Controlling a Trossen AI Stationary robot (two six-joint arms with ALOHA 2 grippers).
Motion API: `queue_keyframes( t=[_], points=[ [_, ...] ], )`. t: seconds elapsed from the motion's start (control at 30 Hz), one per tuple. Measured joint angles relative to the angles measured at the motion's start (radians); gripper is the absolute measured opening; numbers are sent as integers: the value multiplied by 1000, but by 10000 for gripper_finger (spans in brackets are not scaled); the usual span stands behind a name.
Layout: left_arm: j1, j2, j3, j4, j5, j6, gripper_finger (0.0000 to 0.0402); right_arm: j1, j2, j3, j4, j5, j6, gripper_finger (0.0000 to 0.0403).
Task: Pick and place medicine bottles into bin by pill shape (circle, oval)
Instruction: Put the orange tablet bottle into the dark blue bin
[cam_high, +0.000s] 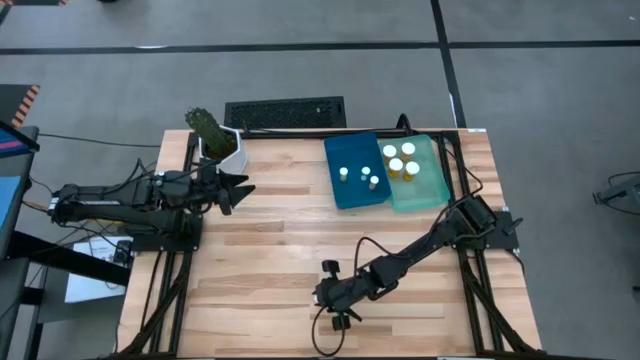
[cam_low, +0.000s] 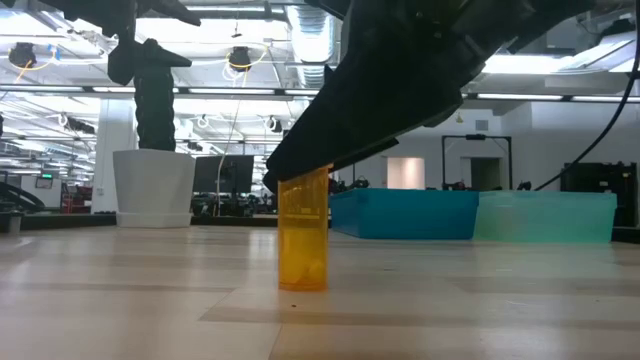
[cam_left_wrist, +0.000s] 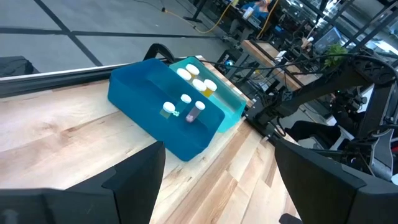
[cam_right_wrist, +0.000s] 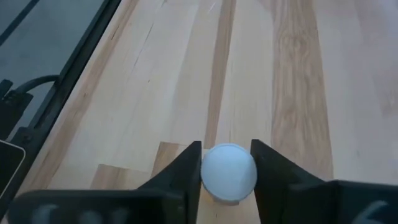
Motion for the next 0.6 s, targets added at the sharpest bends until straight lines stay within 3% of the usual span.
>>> queue_keyframes(
  t=[0.17,0.33,0.6],
  points=[
    [0,0,0,0,0,0,297,0,0,0,0,-1,0,108],
    [0,0,0,0,0,1,297,0,-28,-2,-15,-5,13,125],
    [0,0,0,2,0,1,297,-72,-218,0,-158,-3,-106,116]
  ],
)
